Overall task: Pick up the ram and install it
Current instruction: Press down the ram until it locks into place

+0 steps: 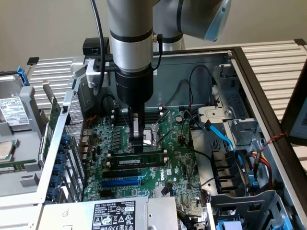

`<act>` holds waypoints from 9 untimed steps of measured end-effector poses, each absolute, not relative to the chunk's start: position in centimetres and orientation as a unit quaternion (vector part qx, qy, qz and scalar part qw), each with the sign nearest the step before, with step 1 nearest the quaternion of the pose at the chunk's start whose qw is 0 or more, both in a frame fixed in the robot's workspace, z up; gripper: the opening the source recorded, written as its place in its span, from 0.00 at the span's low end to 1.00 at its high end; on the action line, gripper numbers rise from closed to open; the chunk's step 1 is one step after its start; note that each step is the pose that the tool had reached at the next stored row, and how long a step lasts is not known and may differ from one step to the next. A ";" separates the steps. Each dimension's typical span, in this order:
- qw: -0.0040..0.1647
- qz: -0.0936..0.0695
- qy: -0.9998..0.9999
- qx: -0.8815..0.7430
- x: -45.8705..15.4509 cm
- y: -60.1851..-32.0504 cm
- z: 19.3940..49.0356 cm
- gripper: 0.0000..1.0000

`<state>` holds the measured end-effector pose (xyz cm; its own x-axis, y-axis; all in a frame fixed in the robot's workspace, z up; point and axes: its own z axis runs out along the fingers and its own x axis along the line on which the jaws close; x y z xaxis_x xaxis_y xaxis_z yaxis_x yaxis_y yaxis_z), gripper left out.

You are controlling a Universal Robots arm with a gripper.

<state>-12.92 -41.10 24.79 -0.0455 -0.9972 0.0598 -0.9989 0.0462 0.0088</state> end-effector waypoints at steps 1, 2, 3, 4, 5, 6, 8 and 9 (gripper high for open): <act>0.025 0.018 -0.723 0.690 -12.9 -41.1 24.8 0.11; 0.025 0.018 -0.723 0.690 -12.9 -41.1 24.8 0.11; 0.025 0.018 -0.723 0.690 -12.9 -41.1 24.7 0.11; 0.025 0.018 -0.723 0.690 -12.9 -41.1 24.6 0.11; 0.025 0.018 -0.723 0.690 -12.9 -41.1 24.6 0.11; 0.025 0.018 -0.723 0.690 -12.9 -41.1 24.5 0.11; 0.025 0.018 -0.723 0.690 -13.0 -41.1 24.4 0.11; 0.025 0.018 -0.723 0.690 -13.0 -41.1 24.3 0.11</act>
